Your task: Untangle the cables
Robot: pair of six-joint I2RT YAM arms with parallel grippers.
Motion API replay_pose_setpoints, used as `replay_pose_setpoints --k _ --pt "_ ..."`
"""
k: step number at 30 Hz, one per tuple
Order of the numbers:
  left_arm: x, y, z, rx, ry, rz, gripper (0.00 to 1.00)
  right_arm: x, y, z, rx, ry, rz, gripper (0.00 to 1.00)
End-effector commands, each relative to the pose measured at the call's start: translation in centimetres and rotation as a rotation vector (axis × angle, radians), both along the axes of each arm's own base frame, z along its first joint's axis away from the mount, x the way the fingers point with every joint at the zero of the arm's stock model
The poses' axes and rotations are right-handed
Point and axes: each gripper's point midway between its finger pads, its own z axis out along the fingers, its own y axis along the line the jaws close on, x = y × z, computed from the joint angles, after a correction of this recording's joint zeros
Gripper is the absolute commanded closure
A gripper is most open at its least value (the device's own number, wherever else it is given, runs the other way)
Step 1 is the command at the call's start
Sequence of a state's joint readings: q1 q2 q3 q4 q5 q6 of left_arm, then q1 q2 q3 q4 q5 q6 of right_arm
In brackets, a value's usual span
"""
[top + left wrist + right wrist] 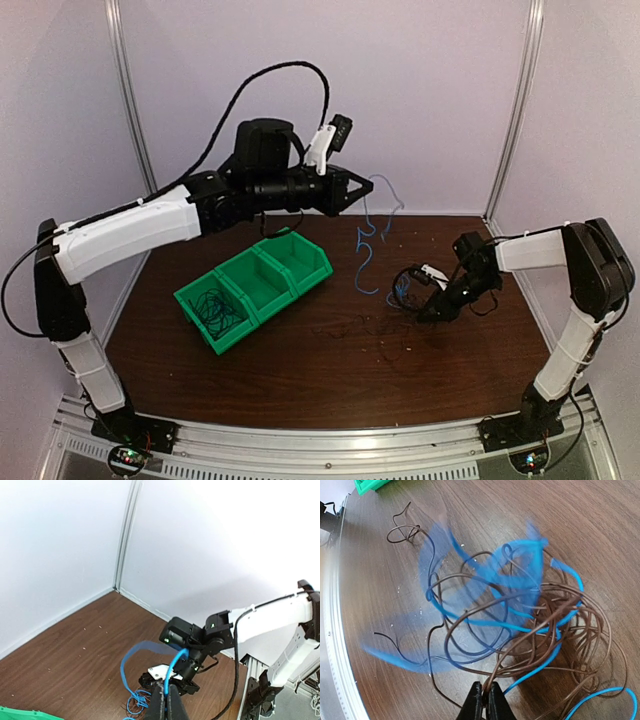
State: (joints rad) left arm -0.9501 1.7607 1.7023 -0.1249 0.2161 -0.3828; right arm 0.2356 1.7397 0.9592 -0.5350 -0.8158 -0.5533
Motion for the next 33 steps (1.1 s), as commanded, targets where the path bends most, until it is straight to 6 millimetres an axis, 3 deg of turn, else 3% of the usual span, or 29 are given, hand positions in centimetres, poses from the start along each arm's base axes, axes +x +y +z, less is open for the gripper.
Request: replay_pose_setpoints --k 1,8,11,14,22,33 --pt "-1.1 3.5 8.7 -0.106 -0.129 0.074 1.00 0.9 -0.7 0.0 -0.006 0.003 -0.025 0.93" --pt "-3.4 12.5 20.7 -0.234 -0.339 0.276 1.00 1.5 -1.8 0.2 -0.011 -0.006 -0.065 0.92" --pt "-3.6 14.5 22.1 -0.210 -0.384 0.333 1.00 1.6 -1.8 0.7 -0.001 -0.018 -0.065 0.88" --pt "-2.8 14.9 20.6 -0.163 -0.376 0.379 1.00 1.6 -1.6 1.5 0.014 -0.038 -0.060 0.81" --pt "-0.3 14.0 13.9 -0.009 -0.303 0.455 1.00 1.2 -1.5 3.2 0.033 -0.076 -0.040 0.66" --pt "3.0 12.7 2.1 0.205 -0.102 0.534 1.00 1.3 -1.7 4.0 0.026 -0.113 -0.040 0.55"
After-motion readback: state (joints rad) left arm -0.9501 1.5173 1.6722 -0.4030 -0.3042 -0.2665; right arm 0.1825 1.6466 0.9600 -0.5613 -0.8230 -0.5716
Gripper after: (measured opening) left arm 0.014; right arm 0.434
